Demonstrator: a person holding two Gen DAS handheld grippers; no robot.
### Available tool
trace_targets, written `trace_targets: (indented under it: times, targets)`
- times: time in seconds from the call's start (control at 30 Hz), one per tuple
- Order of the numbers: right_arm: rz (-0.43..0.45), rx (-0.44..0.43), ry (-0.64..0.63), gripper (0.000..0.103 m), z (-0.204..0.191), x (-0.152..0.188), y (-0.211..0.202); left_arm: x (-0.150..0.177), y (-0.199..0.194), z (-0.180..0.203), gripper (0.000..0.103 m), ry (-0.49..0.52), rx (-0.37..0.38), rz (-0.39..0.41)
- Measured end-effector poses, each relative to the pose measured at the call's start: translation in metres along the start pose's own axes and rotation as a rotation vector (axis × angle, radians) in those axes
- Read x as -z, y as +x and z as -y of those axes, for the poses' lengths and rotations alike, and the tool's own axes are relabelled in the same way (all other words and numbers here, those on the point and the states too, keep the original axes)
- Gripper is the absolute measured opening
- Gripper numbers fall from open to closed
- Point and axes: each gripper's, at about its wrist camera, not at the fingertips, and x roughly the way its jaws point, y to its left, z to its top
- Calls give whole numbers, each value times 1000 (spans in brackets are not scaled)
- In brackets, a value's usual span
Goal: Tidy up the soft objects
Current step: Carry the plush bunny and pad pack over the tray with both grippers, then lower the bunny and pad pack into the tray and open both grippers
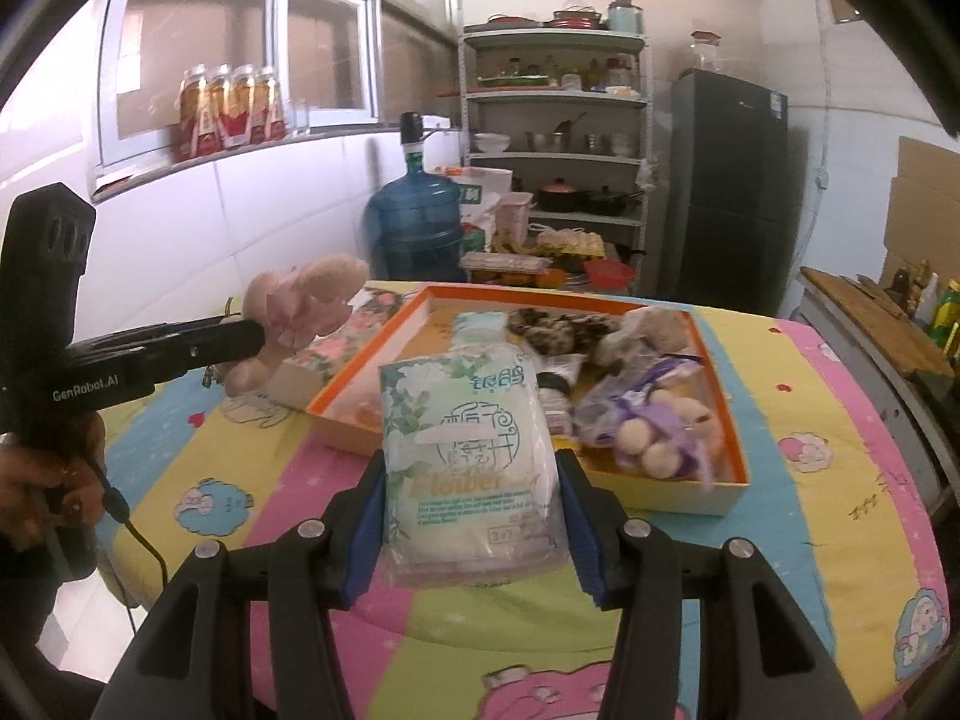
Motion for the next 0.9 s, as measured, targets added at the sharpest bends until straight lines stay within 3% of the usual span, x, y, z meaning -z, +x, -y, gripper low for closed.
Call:
trace_targets:
  times: [0.43,0.9]
  targets:
    - [33,41,12,53,50,-15,5,-28,50,29,34,39,-9,9]
    - [52,36,71,53,88,-43,46,-67,101,48,34,91,-56,7]
